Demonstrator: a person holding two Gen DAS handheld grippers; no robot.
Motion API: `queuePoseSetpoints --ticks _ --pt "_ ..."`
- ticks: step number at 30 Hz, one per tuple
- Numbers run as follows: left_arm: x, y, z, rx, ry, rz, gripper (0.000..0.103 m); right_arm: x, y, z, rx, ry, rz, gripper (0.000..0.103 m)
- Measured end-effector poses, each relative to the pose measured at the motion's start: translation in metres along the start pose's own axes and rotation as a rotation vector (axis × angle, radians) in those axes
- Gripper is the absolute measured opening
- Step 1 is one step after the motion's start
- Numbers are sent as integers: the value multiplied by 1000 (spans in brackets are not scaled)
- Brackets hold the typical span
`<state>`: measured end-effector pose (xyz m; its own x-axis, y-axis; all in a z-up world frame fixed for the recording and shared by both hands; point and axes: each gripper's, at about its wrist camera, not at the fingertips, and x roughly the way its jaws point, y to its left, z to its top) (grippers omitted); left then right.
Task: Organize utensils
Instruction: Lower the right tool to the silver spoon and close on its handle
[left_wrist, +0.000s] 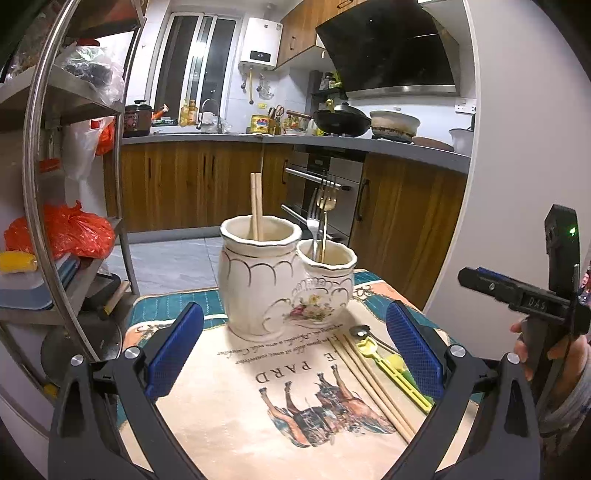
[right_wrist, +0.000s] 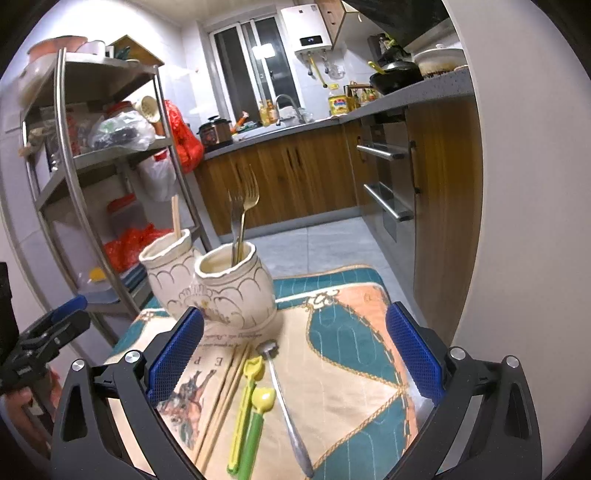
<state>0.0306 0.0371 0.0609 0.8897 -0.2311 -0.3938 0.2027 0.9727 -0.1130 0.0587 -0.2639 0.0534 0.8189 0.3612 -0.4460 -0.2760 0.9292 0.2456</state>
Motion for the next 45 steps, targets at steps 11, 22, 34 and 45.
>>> queuePoseSetpoints --ticks 11,22,34,45 --pt "4 -9 -11 25 17 -12 97 1 -1 -18 -19 27 -23 98" --pt "14 -6 -31 37 67 0 97 37 11 -39 -131 202 -109 97" --pt "29 -13 -46 67 131 -21 97 82 27 -34 -265 355 -59 48" --pt "38 -11 -48 39 174 -24 97 109 32 -39 -307 467 5 24"
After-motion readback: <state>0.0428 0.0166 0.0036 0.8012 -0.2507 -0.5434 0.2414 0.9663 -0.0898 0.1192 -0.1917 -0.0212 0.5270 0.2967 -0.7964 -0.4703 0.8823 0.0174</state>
